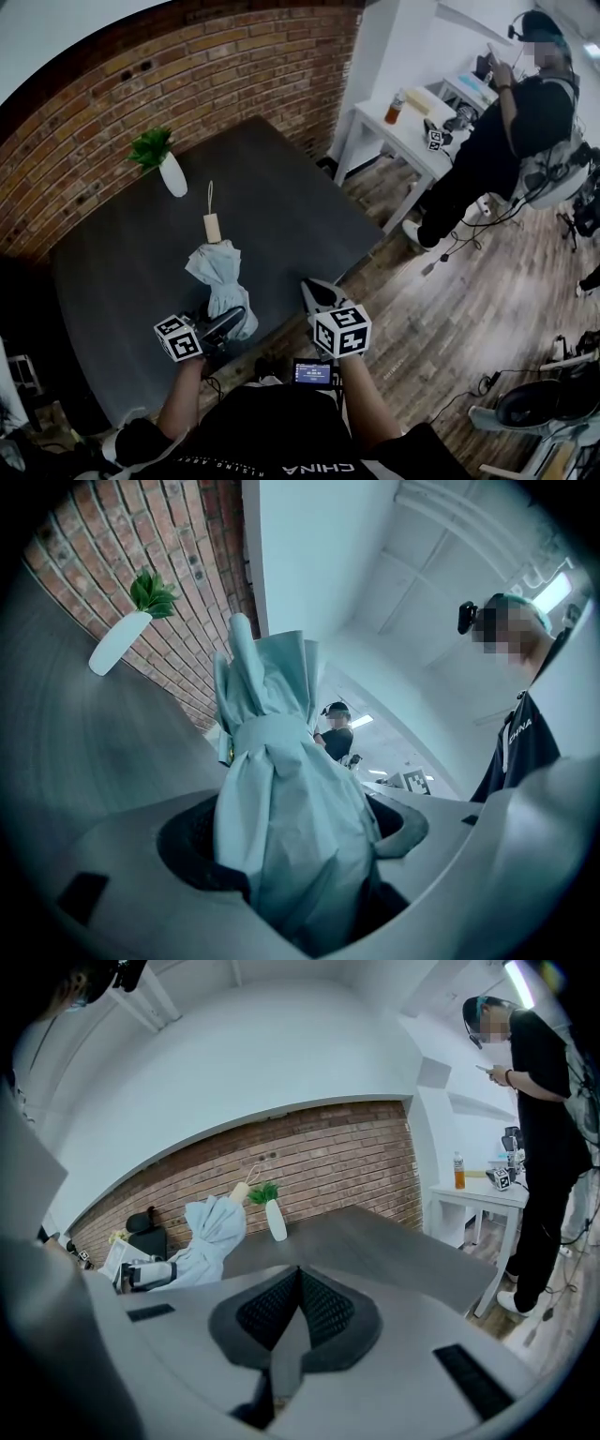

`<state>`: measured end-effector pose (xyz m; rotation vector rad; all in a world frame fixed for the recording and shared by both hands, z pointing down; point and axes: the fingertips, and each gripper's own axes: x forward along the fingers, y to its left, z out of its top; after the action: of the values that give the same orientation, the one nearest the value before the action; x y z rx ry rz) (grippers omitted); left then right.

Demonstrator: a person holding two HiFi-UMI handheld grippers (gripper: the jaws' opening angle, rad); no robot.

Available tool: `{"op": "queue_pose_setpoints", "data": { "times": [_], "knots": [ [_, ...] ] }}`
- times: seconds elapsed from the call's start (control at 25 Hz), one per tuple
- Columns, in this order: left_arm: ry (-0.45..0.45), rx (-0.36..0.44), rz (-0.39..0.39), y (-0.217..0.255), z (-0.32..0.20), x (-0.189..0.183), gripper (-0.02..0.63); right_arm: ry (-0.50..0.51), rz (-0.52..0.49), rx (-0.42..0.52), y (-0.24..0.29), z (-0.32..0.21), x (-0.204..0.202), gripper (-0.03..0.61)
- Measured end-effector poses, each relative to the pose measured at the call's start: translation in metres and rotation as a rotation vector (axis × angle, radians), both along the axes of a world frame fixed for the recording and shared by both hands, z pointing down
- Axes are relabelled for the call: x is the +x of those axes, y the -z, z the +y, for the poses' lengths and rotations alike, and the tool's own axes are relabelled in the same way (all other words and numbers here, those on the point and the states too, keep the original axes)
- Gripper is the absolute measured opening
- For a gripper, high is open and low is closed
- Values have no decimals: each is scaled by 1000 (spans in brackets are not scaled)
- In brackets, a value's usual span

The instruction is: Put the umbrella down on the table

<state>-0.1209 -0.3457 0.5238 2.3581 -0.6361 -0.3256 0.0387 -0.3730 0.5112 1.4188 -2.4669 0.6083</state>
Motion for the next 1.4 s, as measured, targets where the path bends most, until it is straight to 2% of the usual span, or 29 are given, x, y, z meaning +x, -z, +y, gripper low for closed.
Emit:
{"op": "queue_pose_setpoints", "data": {
  "times": [0.48, 0.84, 1.0, 1.2, 1.4],
  "knots": [
    [-38, -17, 3, -18, -16, 0, 359, -19, -7, -19, -19, -15, -8, 9],
    [-30, -24, 1, -20, -17, 6, 359, -28, -35, -21, -22, -18, 1, 9],
    [-23, -35, 28, -19, -20, 7, 359, -21, -35, -23, -24, -20, 1, 9],
    [-30, -41, 12, -24, -20, 7, 359, -23, -36, -43, -30, -19, 3, 9],
    [-12, -57, 41, -21, -22, 9, 359, -23, -36, -41, -30, -20, 8, 9]
  ]
}}
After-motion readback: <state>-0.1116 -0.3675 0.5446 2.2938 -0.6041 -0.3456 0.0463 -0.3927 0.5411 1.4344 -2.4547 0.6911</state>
